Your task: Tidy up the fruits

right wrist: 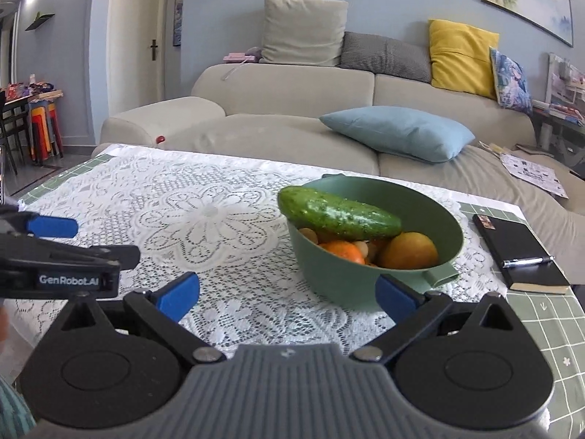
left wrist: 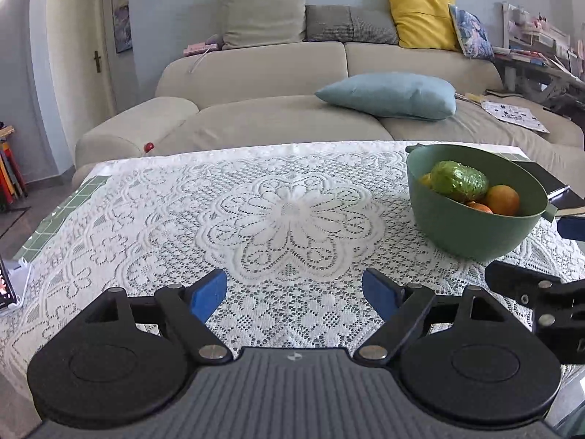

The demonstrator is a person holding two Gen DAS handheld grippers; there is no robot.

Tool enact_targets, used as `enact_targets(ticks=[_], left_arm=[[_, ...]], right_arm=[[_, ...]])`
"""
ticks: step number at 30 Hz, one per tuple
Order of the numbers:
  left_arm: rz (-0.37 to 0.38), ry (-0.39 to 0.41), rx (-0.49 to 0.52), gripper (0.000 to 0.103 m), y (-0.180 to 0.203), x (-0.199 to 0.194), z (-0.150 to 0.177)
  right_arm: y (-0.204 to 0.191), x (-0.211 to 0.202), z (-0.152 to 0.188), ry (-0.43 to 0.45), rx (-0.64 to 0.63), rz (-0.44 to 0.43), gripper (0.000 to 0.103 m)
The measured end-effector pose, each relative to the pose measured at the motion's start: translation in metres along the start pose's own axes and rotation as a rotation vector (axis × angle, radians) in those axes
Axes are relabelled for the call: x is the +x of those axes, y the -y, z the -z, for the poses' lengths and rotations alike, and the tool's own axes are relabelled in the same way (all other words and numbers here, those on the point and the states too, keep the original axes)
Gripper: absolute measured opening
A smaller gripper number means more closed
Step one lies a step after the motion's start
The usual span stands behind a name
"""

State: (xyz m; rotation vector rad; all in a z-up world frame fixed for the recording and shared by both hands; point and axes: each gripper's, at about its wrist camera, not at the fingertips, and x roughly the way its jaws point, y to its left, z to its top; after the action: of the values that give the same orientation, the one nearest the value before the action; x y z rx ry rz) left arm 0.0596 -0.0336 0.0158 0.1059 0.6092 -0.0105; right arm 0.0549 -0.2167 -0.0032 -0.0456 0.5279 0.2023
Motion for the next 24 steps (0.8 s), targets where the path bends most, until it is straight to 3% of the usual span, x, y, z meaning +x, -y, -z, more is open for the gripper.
enact_targets(ticks=[24], left_arm=[[-0.02,-0.022,-0.018,0.098,-0.0096,-0.0012,0.0006]], right_arm=[[0.0006,0.0022,-0.0033,0.001,0.02,0.004,0.099]])
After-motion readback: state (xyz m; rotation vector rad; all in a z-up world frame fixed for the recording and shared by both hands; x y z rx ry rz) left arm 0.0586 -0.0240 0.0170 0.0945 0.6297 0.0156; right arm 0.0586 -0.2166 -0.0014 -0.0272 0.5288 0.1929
